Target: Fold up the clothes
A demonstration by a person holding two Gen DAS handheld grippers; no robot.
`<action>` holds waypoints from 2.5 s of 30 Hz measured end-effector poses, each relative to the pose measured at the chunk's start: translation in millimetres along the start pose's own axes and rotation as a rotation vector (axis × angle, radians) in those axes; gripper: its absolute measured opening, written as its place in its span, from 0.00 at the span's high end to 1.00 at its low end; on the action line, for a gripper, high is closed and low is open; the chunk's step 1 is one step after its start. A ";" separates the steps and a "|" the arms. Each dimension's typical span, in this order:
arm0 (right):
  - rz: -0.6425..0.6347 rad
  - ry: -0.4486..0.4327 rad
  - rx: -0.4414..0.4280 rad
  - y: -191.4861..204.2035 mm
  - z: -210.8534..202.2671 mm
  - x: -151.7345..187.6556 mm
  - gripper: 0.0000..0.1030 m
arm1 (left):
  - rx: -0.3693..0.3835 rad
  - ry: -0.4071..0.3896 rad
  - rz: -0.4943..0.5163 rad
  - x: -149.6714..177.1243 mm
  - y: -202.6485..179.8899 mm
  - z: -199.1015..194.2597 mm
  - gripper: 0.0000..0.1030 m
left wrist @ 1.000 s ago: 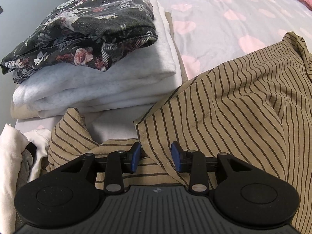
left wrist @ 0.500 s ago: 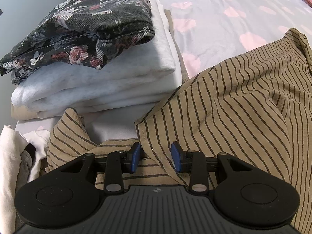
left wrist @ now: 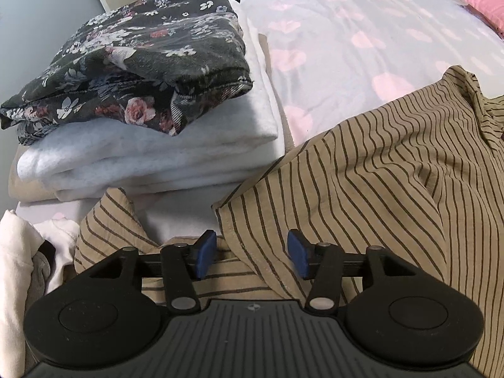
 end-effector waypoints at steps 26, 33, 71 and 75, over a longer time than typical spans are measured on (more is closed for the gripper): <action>-0.111 0.340 -0.358 66.7 -239.3 167.6 0.42 | 0.037 -0.081 -0.101 -27.7 0.2 -39.0 0.82; -0.259 0.362 -0.363 39.1 -265.5 182.2 0.43 | 0.081 -0.160 -0.117 -35.4 -2.6 -94.5 0.73; -0.493 0.705 -0.076 -89.6 -333.6 213.2 0.97 | 0.207 -0.167 -0.283 13.2 -30.0 -193.8 0.62; -0.515 0.744 -0.047 -94.6 -325.3 233.9 0.97 | 0.212 -0.165 -0.297 14.5 -27.9 -195.0 0.62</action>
Point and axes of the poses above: each gripper's, at about its wrist camera, not at the fingertips, and z roughly the way its jaws point, y to its left, x to its underside, the point moved 7 cm from there along z, roughly the way its jaws point, and after that the axes turned 14 degrees about -y, right-handed, at the moved point
